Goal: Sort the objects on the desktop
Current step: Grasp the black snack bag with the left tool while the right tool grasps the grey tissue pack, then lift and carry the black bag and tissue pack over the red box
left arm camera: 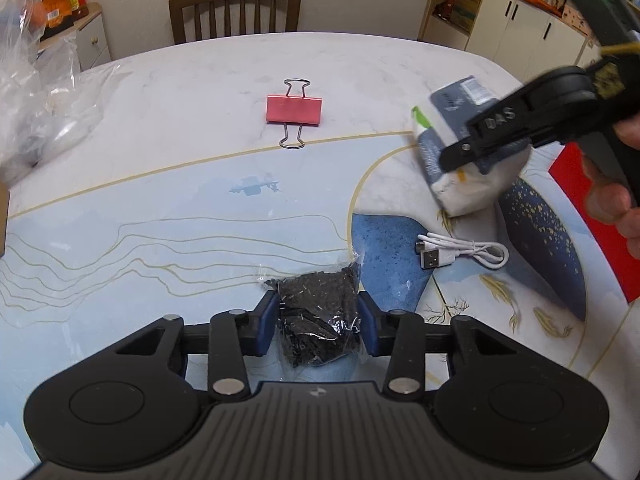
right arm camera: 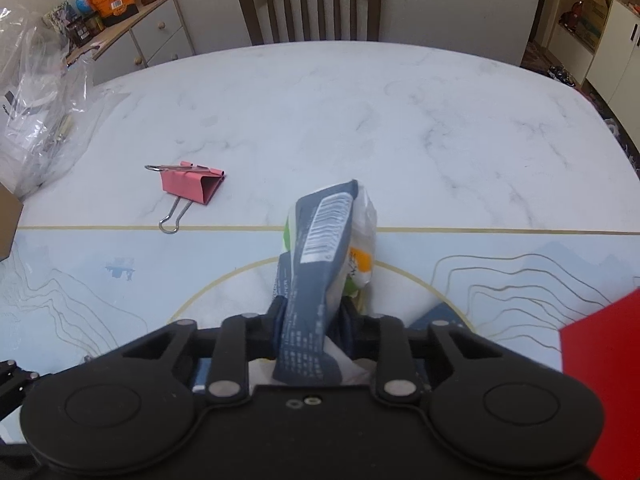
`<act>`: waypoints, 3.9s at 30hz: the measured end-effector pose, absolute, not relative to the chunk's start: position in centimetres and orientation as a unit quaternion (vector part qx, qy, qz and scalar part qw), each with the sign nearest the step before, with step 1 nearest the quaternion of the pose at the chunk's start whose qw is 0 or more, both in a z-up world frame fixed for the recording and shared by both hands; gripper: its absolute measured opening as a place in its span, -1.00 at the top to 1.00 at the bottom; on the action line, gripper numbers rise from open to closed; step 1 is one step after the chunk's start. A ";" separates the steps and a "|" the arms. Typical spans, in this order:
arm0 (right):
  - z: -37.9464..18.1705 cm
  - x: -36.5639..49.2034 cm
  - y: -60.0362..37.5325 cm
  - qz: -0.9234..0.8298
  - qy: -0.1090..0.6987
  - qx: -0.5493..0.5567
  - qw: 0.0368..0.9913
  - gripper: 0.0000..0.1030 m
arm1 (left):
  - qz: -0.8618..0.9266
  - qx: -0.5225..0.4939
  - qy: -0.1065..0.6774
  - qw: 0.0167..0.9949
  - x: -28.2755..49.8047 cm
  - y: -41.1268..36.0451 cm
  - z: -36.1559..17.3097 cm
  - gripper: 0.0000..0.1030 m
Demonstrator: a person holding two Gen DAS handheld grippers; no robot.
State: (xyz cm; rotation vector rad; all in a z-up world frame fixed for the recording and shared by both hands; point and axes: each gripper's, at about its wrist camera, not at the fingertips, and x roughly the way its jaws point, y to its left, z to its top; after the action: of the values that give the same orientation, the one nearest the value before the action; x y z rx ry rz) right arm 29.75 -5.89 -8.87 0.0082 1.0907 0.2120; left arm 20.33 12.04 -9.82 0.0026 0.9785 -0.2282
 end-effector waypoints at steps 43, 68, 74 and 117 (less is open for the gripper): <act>-0.6 17.2 -13.8 0.108 0.482 0.062 0.867 0.56 | -0.179 -0.009 0.417 0.891 14.9 5.7 -1.4 0.35; 3.4 12.0 -26.7 0.061 0.447 0.089 0.888 0.56 | -0.258 0.023 0.376 0.890 14.2 -7.4 3.0 0.35; 3.2 11.9 -30.5 0.048 0.446 0.095 0.889 0.56 | -0.268 0.028 0.376 0.886 14.8 -11.1 2.8 0.35; -3.9 17.3 -42.2 0.019 0.494 0.081 0.866 0.56 | -0.294 0.137 0.412 0.852 25.4 -29.0 -3.3 0.34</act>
State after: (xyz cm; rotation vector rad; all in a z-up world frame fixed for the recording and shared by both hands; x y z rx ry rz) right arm 17.34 -42.19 -3.86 0.1688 1.0349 0.0391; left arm 25.37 -29.04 -3.31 0.2891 0.8669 -0.6192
